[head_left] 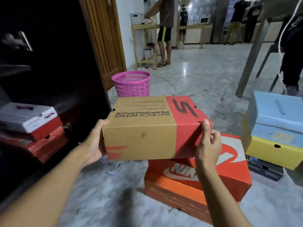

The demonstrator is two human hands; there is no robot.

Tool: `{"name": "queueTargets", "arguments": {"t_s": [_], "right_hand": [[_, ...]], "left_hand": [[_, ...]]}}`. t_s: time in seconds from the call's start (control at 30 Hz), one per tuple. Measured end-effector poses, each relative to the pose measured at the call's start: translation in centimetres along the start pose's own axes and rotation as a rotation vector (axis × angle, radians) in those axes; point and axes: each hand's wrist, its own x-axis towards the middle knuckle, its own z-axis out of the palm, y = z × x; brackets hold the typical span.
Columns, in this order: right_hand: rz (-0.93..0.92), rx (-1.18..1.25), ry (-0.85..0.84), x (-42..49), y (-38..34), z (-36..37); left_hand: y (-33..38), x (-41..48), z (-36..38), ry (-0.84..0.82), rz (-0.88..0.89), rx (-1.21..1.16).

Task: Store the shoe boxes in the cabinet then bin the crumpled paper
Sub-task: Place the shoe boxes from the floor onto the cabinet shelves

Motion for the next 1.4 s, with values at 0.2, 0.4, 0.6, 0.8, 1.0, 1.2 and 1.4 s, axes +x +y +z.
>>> {"name": "queueTargets", "arguments": {"t_s": [0.2,0.4,0.6,0.8,1.0,1.2,1.4], "right_hand": [[0.026,0.105,-0.104,-6.7,-2.8,6.8],[-0.003,0.257,-0.372,-13.7,-8.0,14.0],[-0.054,0.373,-0.744,-18.7,-13.1,22.4],[-0.093,0.309,-1.025,-24.2,-19.5,32.0],[-0.033,0.249,-1.245,-27.1,-19.9,38.2],[-0.025,0.282,-1.373,-29.5,-19.5,42.0],[-0.043,0.236,-1.456,-34.3,-17.6,45.0]], "left_hand": [[6.1,-7.5,-7.6,0.156,0.080,0.052],[11.6,-15.2,-15.4,0.339,0.210,0.085],[17.5,-20.3,-20.8,0.631,0.354,0.048],[22.6,-21.4,-26.7,1.096,0.530,-0.181],[23.1,-20.2,-30.3,1.554,0.712,-0.164],[20.9,-19.9,-32.9,1.752,0.662,0.174],[18.0,-19.5,-35.4,1.923,0.331,0.984]]}}
